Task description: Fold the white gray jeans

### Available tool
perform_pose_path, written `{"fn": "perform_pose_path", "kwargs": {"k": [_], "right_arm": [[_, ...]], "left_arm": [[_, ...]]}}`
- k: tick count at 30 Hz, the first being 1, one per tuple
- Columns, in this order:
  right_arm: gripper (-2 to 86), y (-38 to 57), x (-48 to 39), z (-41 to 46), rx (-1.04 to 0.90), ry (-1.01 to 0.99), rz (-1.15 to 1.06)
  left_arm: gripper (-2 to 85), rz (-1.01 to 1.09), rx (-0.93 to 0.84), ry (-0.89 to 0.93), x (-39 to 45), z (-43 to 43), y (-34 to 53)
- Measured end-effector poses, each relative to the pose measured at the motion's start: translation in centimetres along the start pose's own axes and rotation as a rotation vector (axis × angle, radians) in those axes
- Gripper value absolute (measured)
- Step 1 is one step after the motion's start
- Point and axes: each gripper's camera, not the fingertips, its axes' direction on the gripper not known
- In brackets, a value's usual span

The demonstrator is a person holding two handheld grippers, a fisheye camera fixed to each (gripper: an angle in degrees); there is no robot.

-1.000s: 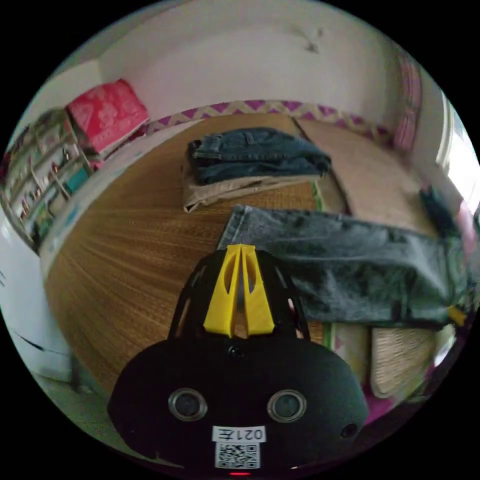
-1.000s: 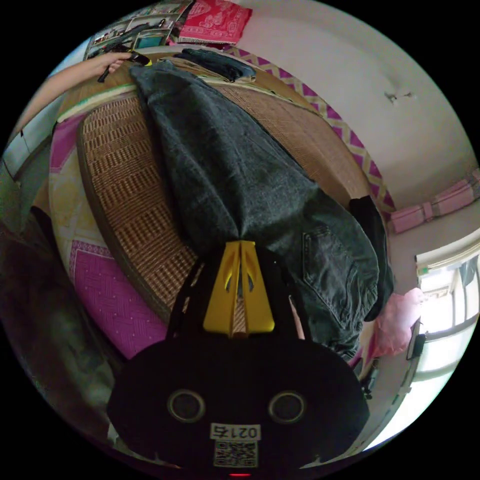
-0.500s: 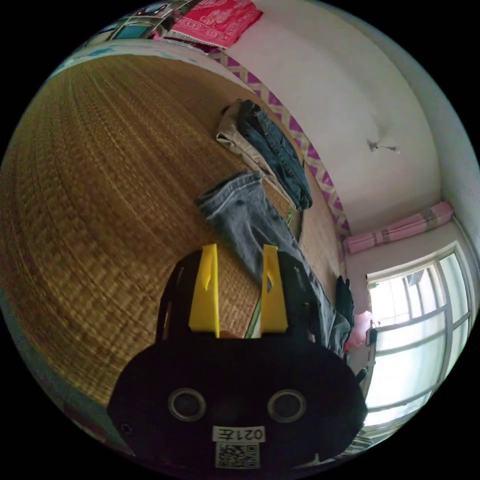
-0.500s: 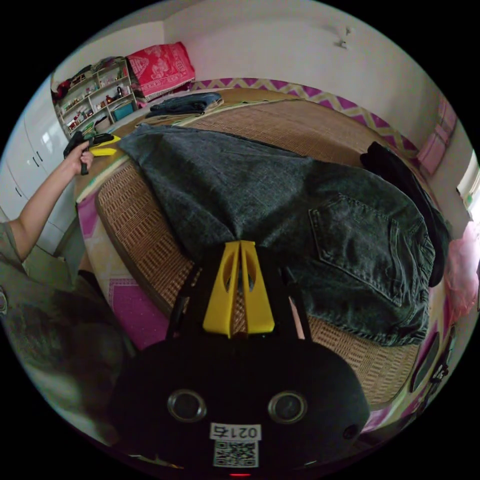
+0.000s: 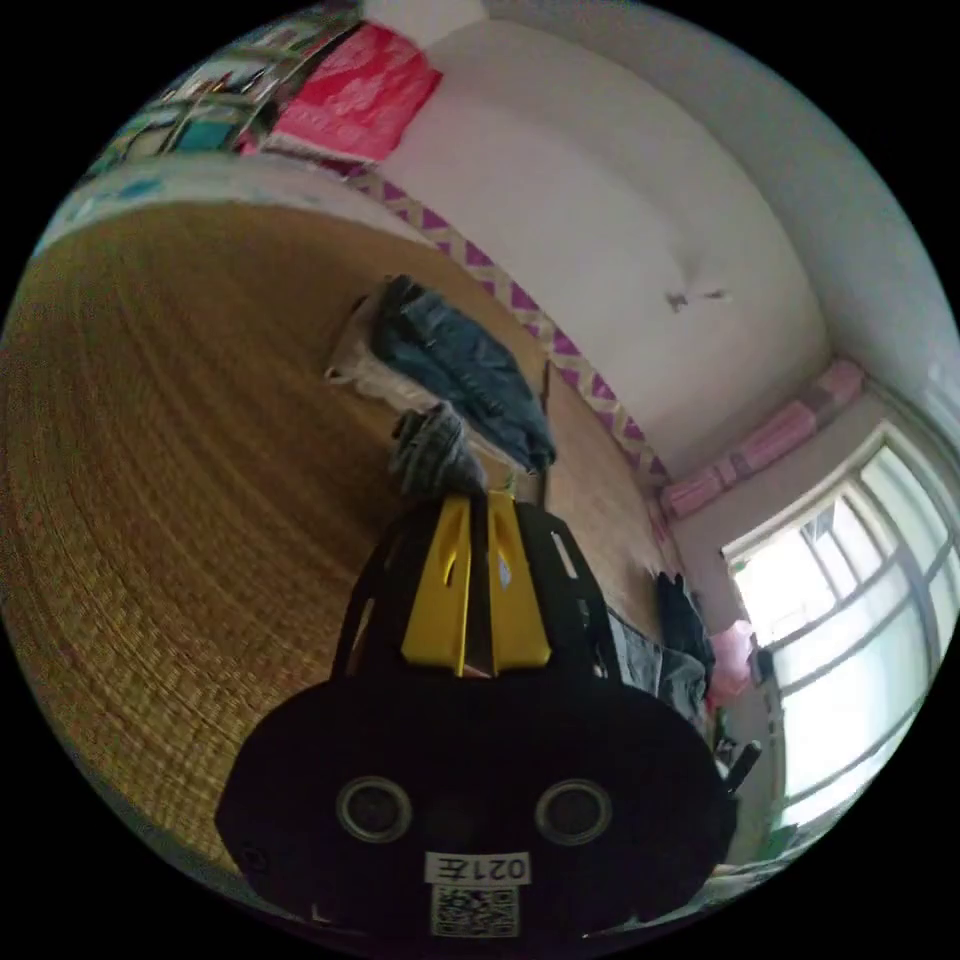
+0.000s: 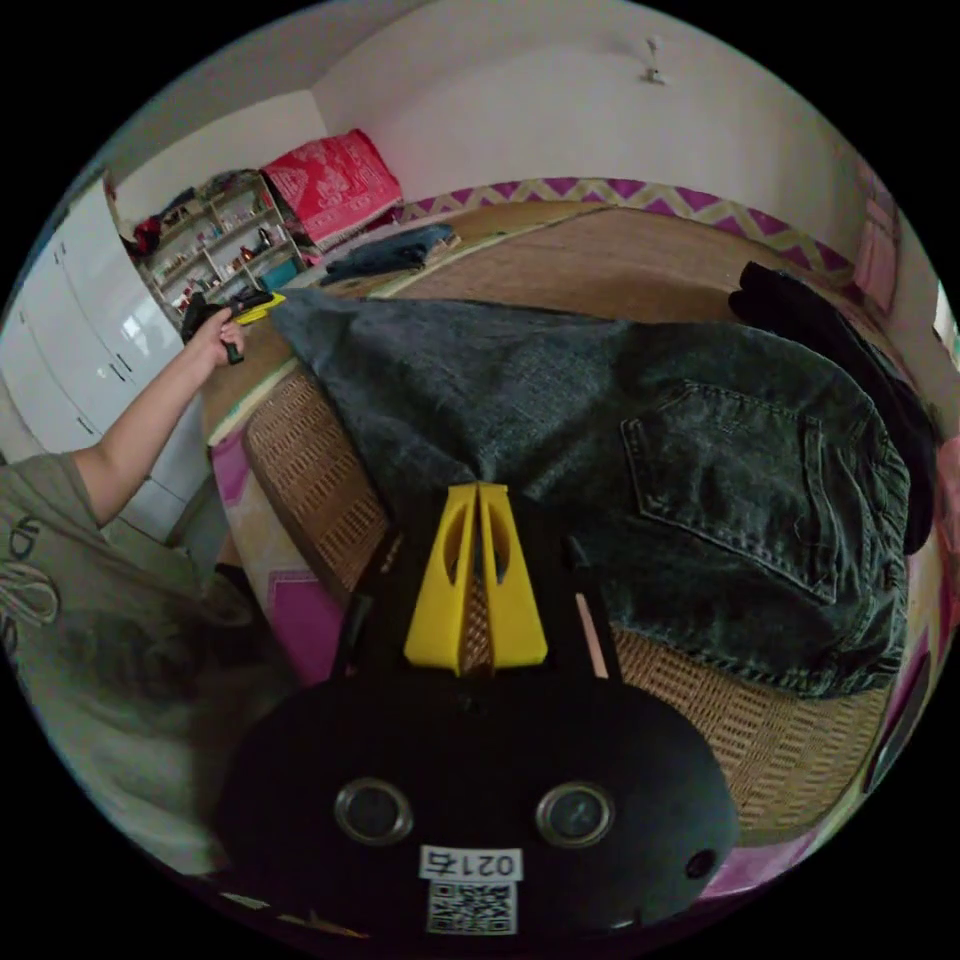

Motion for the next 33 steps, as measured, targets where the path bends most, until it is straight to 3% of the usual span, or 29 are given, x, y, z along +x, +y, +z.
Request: {"fn": "perform_pose_path", "kwargs": {"k": [4,8,13,18,24,27,29,33], "right_arm": [[-0.6,3.6,2.3,-5.8,0.182,-0.005,0.07],[-0.6,7.6,3.6,-9.2,0.243,0.023,0.116],[-0.6,13.5,5.2,-12.1,0.254,0.066,0.171],[-0.6,17.7,7.1,-13.6,0.249,0.052,0.225],[-0.3,21.2,9.9,-15.5,0.277,0.005,0.284],[0.7,21.8,11.4,-16.3,0.315,-0.007,0.309],[3.0,21.9,12.9,-16.8,0.336,0.003,0.366],[10.1,22.8,18.5,-18.3,0.436,-0.016,0.659]], "left_arm": [[-0.8,0.354,0.073,-0.034,14.8,-2.7,3.3],[-0.8,0.698,0.104,-0.029,28.6,-2.0,10.5],[-0.6,1.035,-0.06,-0.01,42.7,7.8,25.3],[-0.6,1.227,-0.347,-0.204,45.8,20.9,38.8],[1.3,1.214,-0.194,-0.202,47.9,19.9,41.4],[4.1,1.275,-0.429,-0.2,47.7,23.5,43.5],[5.4,1.253,-0.393,-0.164,47.7,22.7,43.4],[5.1,1.213,-0.487,0.117,47.5,20.7,43.0]]}}
